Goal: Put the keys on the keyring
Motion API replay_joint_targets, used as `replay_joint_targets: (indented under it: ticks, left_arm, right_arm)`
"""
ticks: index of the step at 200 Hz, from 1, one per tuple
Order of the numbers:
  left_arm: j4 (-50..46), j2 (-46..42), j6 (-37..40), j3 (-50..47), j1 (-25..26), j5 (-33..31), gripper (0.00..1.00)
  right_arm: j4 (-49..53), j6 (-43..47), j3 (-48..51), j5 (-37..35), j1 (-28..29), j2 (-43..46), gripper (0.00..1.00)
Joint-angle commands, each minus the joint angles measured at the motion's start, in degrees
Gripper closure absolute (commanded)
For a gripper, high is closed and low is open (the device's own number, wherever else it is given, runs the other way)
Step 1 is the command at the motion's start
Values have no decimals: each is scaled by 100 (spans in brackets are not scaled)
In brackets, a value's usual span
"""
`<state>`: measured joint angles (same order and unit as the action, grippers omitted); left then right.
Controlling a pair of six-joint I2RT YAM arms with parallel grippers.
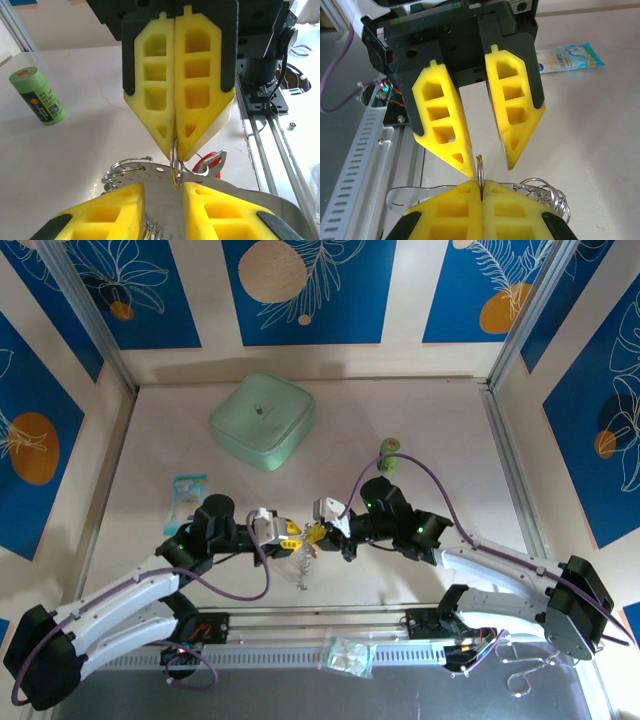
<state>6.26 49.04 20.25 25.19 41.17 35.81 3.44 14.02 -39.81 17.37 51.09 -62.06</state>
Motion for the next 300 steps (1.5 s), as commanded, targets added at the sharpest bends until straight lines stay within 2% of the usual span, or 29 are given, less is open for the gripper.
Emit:
replay_joint_targets:
  ticks: [1,104,143,161,170,184,198,223,243,300]
  left_arm:
    - [-432,66,272,297,40,69,76]
    - [-516,174,304,434,40,397,82]
    - [-580,160,348,433,40,409,92]
    - [-621,138,384,434,38,401,100]
    - [-601,124,383,411,40,394,100]
    - [-471,83,331,342,37,340,100]
    - [-60,24,94,160,36,212,100]
    - [983,-69,-604,-266,46,138,100]
    - [1471,-61,-949,-465,44,138,100]
    - [1906,7,-1171,-680,54,102,100]
  right_arm:
    - [846,547,-467,-181,97,-122,100]
    - [2055,1206,-1538,-752,384,-804,100]
    - [2130,1242,-1652,-762,452,-867,100]
    - [1881,1067,-1501,-621,366,-716,100]
    - [1606,878,-1309,-488,277,-561,92]
    - [1105,523,-913,-166,43,-267,75]
    - [528,148,-451,73,-102,-16,68]
    - [-228,-387,61,144,-160,174,66]
    - [-535,-646,263,105,-162,212,66]
    - [-718,-813,563,-177,-228,361,67]
